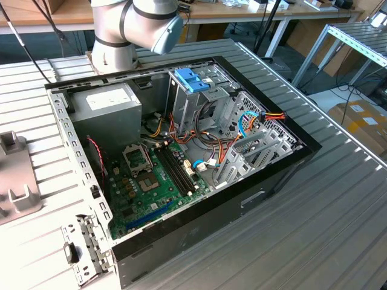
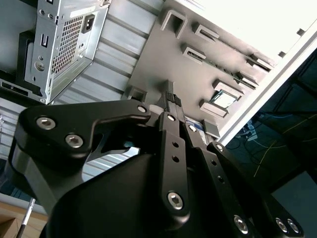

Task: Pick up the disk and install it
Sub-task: 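Reach for the disk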

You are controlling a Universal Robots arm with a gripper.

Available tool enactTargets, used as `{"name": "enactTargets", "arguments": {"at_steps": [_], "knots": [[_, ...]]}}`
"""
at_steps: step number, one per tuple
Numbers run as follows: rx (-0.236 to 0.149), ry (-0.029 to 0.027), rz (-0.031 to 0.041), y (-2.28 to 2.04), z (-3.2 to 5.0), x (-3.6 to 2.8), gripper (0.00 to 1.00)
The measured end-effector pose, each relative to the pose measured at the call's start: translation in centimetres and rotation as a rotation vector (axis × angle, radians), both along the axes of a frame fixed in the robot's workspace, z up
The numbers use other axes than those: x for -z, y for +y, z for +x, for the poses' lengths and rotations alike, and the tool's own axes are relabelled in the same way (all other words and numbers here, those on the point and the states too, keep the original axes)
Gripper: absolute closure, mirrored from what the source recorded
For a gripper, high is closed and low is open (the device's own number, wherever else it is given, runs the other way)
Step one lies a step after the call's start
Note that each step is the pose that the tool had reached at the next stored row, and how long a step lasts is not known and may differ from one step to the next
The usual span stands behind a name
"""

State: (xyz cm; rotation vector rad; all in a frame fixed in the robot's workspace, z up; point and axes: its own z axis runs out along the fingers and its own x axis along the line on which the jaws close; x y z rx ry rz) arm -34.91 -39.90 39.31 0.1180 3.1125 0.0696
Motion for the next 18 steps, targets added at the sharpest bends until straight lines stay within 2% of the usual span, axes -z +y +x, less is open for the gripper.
{"name": "enactTargets", "arguments": {"at_steps": [15, 18], "knots": [[0.0, 0.0, 0.0017, 0.0, -1.32, 0.0, 0.89], [0.0, 0.0, 0.0049, 0.0, -3.35, 0.0, 0.89]]}}
